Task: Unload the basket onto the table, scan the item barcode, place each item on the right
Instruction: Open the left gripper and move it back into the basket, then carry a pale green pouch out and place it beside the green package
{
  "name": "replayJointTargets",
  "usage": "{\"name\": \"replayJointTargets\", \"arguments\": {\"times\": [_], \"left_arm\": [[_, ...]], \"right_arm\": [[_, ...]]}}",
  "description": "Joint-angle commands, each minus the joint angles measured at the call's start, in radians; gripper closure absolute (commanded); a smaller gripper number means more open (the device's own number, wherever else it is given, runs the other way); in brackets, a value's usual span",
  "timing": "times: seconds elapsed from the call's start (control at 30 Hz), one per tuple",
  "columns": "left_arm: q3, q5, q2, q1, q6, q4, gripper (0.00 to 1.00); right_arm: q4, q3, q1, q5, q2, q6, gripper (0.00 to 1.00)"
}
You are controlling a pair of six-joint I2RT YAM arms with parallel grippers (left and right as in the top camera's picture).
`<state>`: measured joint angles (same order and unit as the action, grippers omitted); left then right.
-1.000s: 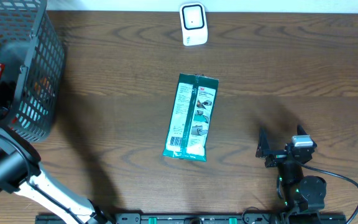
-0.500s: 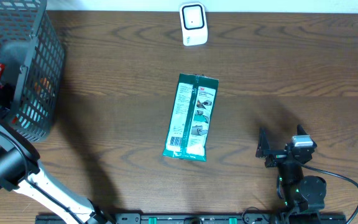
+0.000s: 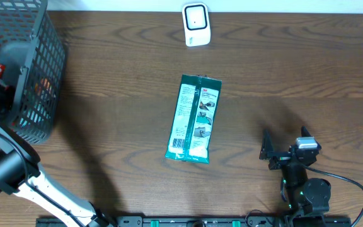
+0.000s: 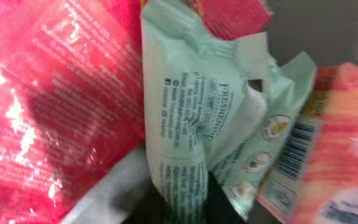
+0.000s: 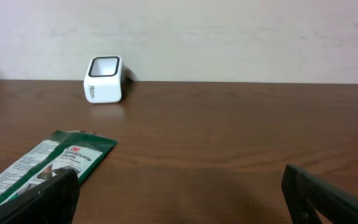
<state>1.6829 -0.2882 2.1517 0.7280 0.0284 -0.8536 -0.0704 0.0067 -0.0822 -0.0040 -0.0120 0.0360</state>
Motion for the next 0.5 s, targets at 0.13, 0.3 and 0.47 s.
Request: {"name": "replayJointTargets", "arguments": {"times": [0.13,0.3,0.47], "left_arm": [[0.022,-0.016,-0.033,0.002,0.004,-0.027,0.93],[0.029,-0.014,-0.176,0.002,0.045,0.002,0.93],[0.029,-0.014,-0.375,0.002,0.106,0.041,0.93]], "right_arm": [[-0.004,-0.002,0.009,-0.001,0.005,-0.015,0.01],[-0.004,-0.002,0.009,-0.001,0.005,-0.015,0.01],[-0.004,-0.002,0.009,-0.001,0.005,-0.015,0.01]]}}
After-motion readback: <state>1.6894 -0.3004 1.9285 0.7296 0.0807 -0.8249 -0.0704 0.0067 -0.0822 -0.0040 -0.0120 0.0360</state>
